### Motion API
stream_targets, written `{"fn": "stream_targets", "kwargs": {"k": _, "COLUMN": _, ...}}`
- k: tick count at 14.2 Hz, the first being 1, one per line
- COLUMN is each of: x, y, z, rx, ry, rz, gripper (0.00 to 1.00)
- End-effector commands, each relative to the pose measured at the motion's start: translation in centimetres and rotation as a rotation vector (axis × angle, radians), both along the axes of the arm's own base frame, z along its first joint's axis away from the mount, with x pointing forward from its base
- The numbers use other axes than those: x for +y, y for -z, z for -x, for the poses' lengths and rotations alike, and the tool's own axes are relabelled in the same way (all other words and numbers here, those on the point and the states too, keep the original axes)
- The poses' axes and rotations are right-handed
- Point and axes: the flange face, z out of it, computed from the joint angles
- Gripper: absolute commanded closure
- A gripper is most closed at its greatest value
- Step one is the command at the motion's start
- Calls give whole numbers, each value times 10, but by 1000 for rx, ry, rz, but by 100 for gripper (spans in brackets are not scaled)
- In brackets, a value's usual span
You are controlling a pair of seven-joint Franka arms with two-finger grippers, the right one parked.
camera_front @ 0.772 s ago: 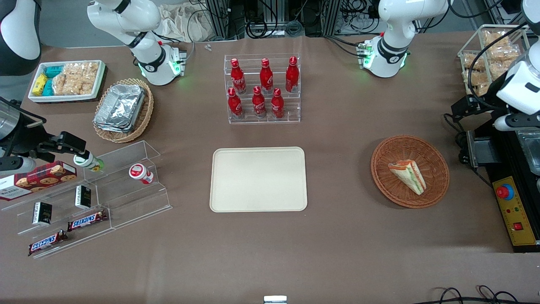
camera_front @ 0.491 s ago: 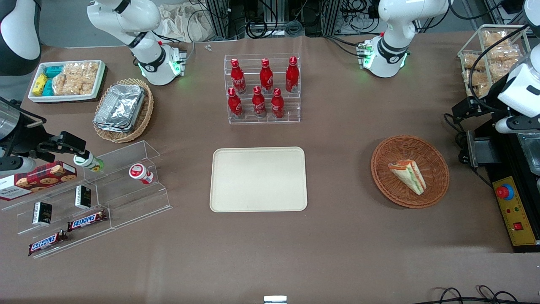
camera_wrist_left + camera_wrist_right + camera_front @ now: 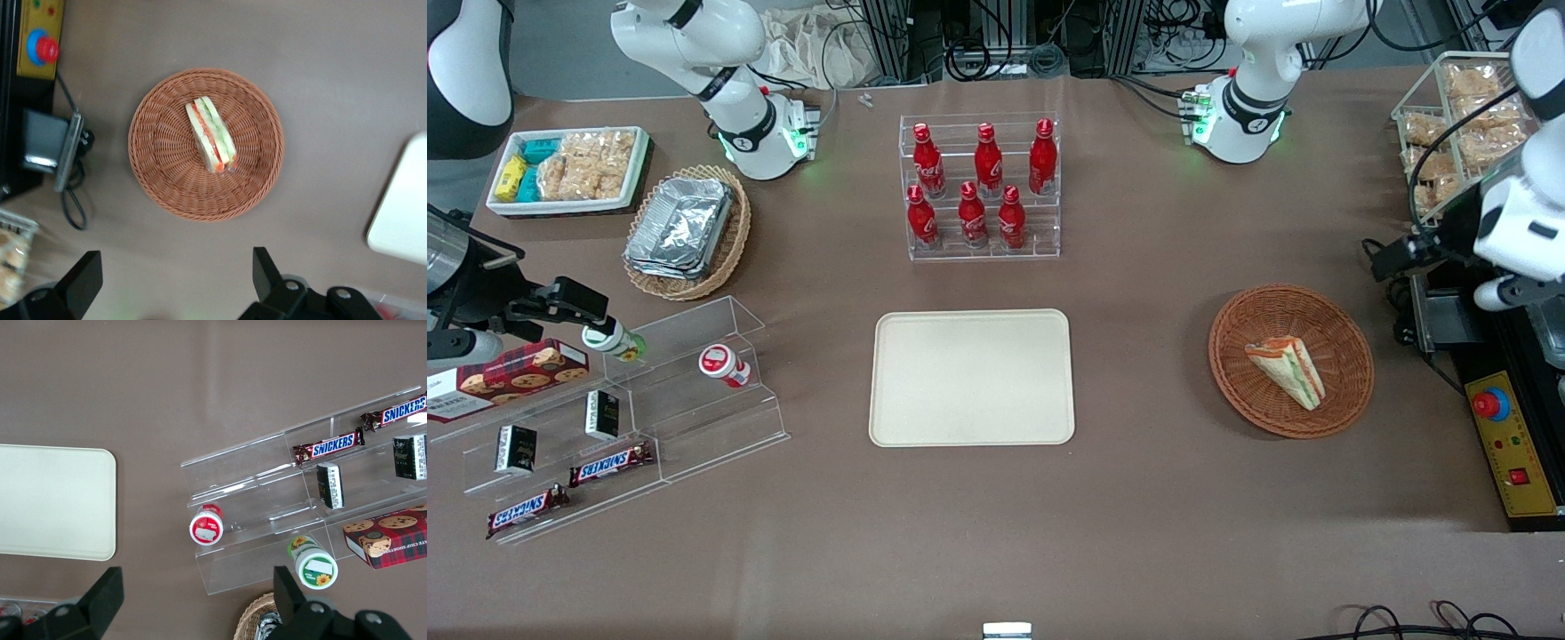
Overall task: Place sandwich from basket to tray
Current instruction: 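Move the left gripper down over the wrapped sandwich in the wicker basket, then lower the open left gripper around the sandwich and close it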
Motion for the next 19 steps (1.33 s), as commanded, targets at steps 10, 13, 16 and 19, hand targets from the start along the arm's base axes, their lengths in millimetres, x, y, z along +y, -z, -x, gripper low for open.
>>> {"fn": "stream_targets", "kwargs": {"k": 10, "x": 2, "y": 178, "z": -22, "rx": -66, "ry": -328, "rz": 9, "gripper": 0}}
{"fn": "stream_targets", "kwargs": {"k": 13, "x": -3, "y": 213, "z": -30, "rx": -62, "ry": -338, "rz": 20, "gripper": 0}}
{"fn": "stream_targets", "kwargs": {"k": 16, "x": -4, "y": 240, "z": -21, "rx": -86, "ry": -340, "rz": 27, "gripper": 0}}
{"fn": "stream_targets", "kwargs": {"k": 19, "x": -5, "y": 251, "z": -13, "rx": -69, "ry": -338, "rz": 24, "gripper": 0}}
